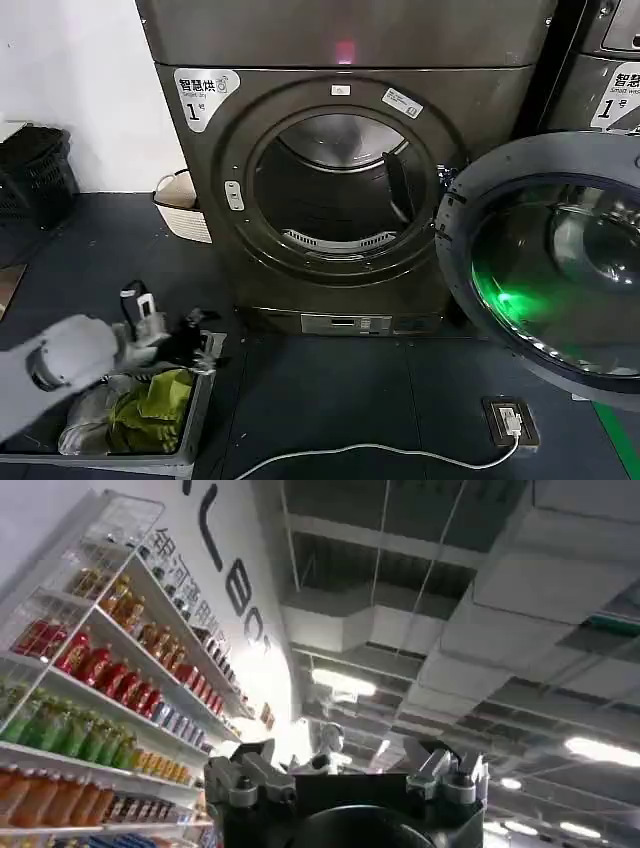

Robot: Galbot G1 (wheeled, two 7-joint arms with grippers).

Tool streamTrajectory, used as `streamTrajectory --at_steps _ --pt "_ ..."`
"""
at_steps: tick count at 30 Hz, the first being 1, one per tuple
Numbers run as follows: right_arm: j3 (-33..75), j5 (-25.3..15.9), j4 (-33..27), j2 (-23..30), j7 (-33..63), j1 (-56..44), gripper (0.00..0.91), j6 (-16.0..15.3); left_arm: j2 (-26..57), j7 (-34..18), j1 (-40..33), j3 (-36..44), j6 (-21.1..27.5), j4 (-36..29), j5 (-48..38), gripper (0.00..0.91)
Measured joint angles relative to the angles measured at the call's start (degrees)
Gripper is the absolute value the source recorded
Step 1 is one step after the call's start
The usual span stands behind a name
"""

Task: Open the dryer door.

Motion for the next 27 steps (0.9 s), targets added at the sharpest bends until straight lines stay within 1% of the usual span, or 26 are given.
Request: streamTrajectory --at_steps 7,14,20,27 --pt "-0.4 0.0 0.2 0.3 -0.2 0.2 0.907 0.2 3.4 13.1 0.8 -4.2 -1.0 3.7 7.5 0.907" --pt "-0.6 -0.1 0.3 0.5 -0.4 0.2 0.907 0.5 4.2 22.8 0.6 -6.2 -3.8 7.5 15.3 0.907" --pt "-0.8 -0.2 0.3 0.4 -0.6 0.3 0.907 0.8 4.9 28.4 0.8 -6.8 -7.2 9.7 21.7 0.907" --pt "-0.9 -0.2 0.4 0.2 -0.7 0.3 0.907 0.9 5.7 32.4 1.2 -7.1 -10.3 11.3 26.8 0.907"
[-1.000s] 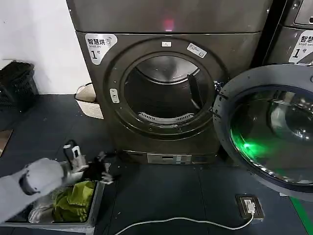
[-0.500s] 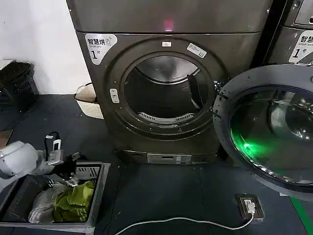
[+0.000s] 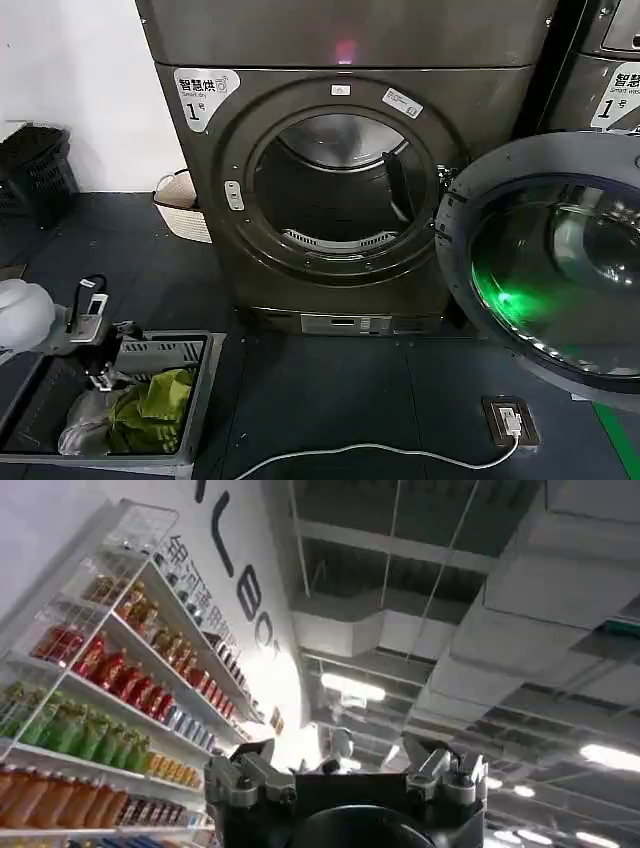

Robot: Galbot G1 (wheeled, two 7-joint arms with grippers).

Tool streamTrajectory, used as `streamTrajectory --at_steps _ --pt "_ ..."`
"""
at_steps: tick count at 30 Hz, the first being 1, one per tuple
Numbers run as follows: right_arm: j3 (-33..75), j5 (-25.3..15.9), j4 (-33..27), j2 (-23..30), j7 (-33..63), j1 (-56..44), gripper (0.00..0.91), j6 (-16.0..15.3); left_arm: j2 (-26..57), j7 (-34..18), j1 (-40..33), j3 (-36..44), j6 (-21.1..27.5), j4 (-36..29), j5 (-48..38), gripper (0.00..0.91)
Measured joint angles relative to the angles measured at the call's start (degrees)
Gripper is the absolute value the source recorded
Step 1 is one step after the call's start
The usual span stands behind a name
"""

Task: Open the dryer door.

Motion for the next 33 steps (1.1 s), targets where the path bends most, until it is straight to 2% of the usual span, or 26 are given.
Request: streamTrajectory --at_steps 33 --pt "1.6 0.4 0.4 0.7 -0.2 -1.4 0.907 0.2 0.7 1.1 1.3 1.5 -4.4 1.4 6.6 0.907"
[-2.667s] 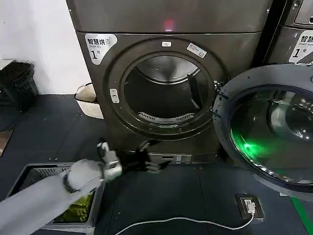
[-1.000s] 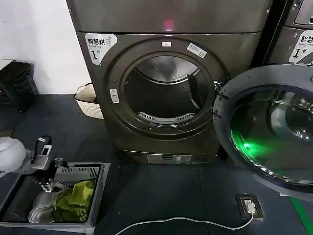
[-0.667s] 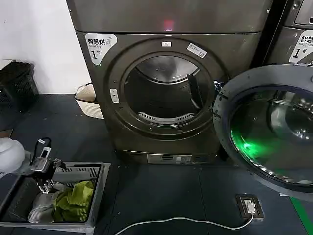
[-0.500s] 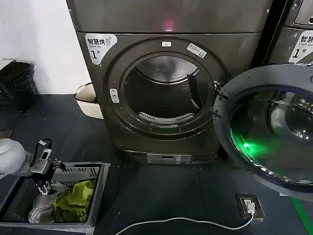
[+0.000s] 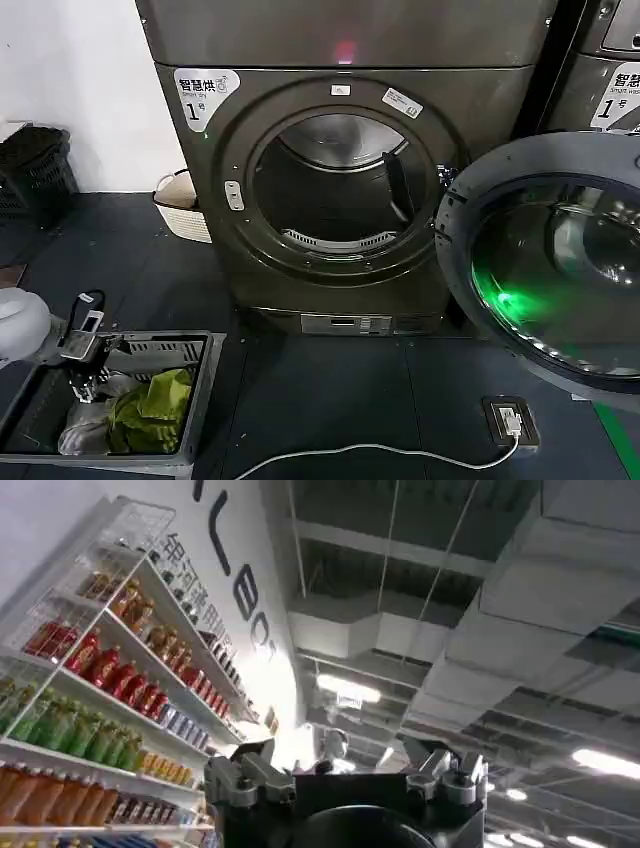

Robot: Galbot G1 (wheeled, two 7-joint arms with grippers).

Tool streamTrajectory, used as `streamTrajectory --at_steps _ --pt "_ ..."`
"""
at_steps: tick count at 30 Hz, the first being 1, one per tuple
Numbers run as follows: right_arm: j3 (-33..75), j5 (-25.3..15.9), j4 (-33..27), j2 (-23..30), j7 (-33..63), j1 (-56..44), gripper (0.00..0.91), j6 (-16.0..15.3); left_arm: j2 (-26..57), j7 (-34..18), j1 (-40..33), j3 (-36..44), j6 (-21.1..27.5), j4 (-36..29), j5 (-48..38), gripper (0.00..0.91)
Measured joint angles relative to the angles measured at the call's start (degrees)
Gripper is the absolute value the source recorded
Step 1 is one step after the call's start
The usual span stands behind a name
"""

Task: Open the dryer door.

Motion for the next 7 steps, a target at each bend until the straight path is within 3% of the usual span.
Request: streamTrajectory --at_steps 7 --pt "-0.1 -0.1 0.2 0.1 0.0 0.1 0.907 0.0 -0.7 0.1 -0.2 0.6 -0.4 0.1 1.0 0.907"
